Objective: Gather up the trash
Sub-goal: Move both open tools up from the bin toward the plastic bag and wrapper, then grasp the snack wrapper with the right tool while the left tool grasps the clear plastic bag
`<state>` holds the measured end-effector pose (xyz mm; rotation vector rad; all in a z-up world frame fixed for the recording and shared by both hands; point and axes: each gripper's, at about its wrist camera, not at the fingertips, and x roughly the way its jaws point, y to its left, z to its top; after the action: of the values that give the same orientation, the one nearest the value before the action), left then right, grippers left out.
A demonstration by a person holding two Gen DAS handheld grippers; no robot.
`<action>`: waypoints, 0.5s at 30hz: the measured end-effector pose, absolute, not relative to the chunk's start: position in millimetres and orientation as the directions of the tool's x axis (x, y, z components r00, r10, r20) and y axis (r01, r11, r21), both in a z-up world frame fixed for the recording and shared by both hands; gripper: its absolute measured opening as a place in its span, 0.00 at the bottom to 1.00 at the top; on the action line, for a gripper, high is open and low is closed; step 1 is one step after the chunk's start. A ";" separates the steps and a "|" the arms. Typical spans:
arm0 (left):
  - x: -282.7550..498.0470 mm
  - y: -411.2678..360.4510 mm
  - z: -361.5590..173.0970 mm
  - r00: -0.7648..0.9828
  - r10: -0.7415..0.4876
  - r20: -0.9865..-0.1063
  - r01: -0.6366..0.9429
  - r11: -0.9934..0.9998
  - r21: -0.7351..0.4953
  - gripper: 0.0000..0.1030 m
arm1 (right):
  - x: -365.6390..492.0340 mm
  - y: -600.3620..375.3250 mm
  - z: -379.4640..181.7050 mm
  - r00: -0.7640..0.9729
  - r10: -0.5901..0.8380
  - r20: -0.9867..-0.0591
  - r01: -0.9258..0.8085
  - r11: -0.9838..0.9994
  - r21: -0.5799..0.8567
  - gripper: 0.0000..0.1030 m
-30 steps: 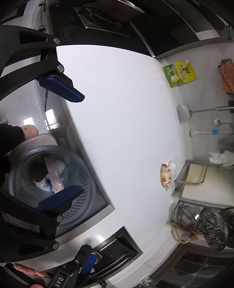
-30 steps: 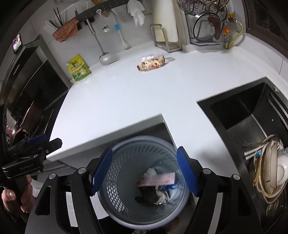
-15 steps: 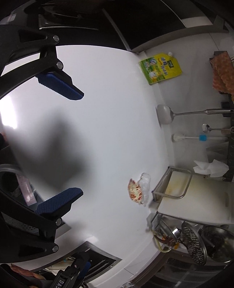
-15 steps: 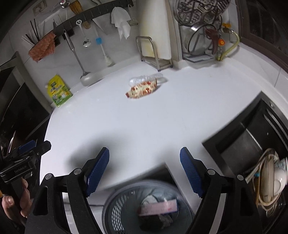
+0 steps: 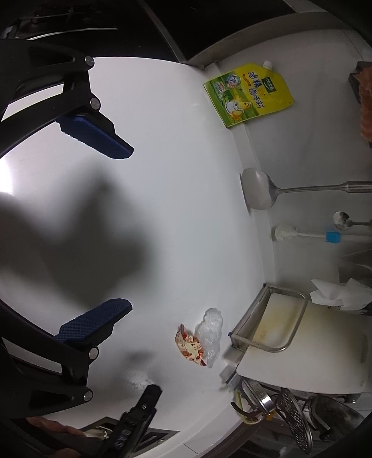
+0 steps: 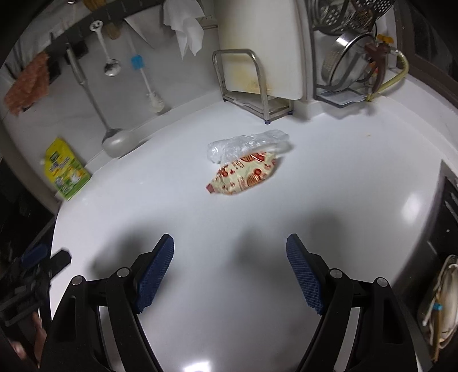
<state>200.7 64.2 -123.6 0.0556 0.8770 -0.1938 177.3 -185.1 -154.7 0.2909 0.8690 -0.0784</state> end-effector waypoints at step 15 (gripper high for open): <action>238.9 69.4 -150.1 0.598 -0.162 -0.785 0.222 0.975 -0.032 0.93 | 274.8 -175.3 -201.5 0.601 -0.068 -0.797 0.367 0.909 0.199 0.75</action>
<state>238.9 69.4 -150.1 0.0716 0.9032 -0.2230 274.8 -175.3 -201.5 0.3632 0.8956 -0.2584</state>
